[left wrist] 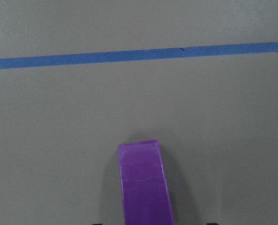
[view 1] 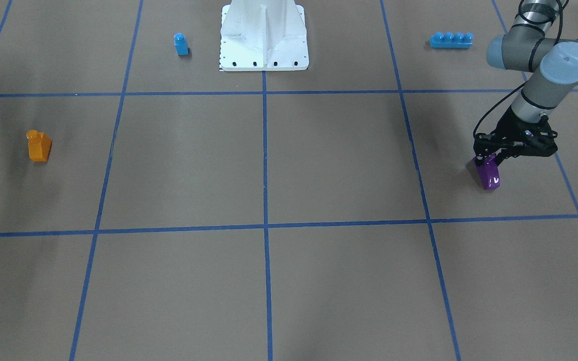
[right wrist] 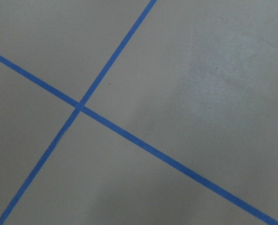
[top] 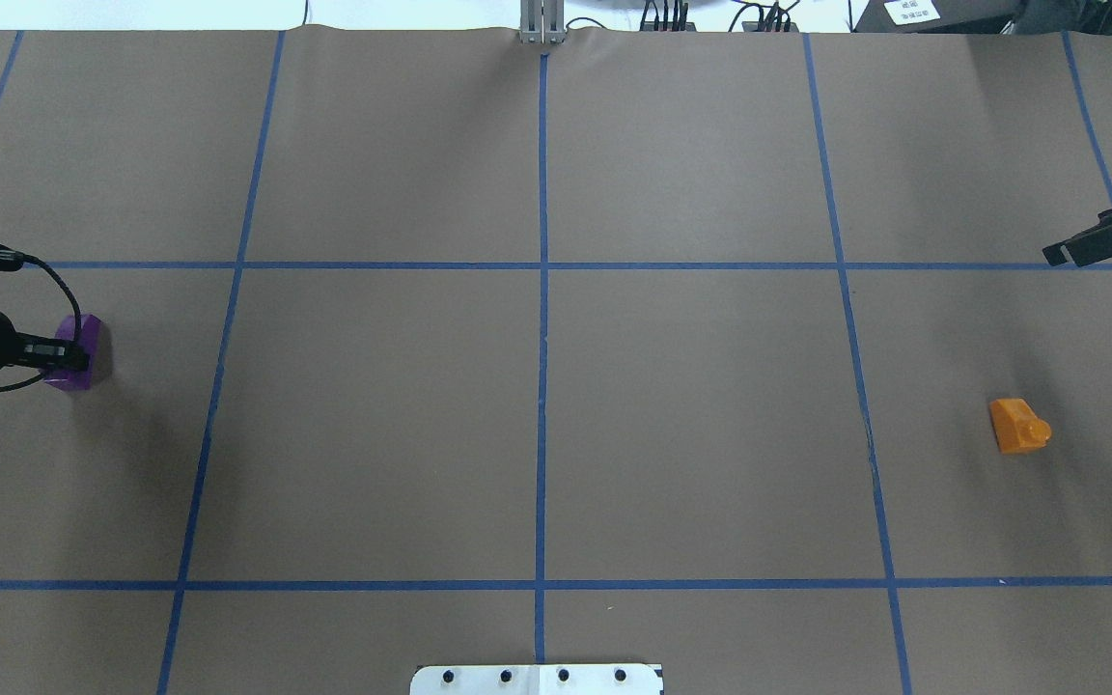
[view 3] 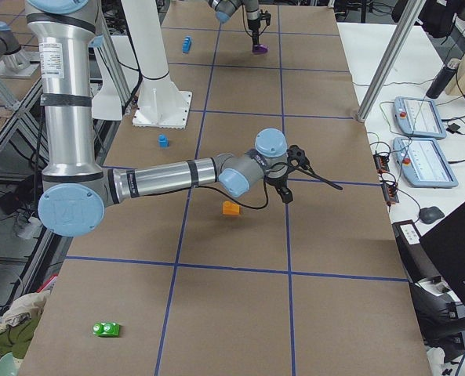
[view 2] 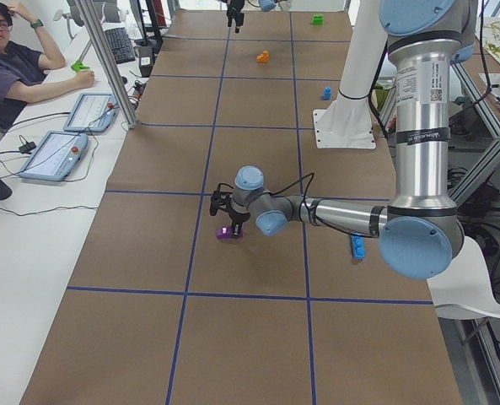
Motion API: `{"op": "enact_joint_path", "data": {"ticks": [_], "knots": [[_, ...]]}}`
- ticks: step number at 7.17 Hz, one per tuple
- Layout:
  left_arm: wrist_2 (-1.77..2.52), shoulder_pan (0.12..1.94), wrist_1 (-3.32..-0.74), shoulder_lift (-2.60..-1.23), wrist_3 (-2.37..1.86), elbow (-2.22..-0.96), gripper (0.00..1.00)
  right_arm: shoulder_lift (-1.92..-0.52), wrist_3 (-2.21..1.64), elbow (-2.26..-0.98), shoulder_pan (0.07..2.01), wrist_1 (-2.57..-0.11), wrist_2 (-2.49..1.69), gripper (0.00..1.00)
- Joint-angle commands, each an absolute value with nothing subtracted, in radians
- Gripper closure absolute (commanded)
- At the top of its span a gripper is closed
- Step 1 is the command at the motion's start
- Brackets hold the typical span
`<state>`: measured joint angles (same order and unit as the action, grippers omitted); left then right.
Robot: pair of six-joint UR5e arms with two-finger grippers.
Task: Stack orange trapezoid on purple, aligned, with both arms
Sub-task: 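Lower the left gripper onto the purple trapezoid block and grasp it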
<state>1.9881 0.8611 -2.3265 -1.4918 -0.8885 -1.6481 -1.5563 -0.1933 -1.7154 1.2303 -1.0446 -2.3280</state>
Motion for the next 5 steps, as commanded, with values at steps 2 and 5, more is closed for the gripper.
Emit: {"op": "enact_joint_path", "data": {"ticks": [2,5], "knots": [[2.003,0.862,-2.298,-1.493,-0.882,-1.722,1.0,-1.557,-0.193,-1.715,1.23,-1.045,-2.329,0.0],[2.006,0.845,-1.952,-1.705,-0.899,-1.825,1.0,-1.562,-0.195,-1.717,1.23,-1.045,-2.329,0.0]]}}
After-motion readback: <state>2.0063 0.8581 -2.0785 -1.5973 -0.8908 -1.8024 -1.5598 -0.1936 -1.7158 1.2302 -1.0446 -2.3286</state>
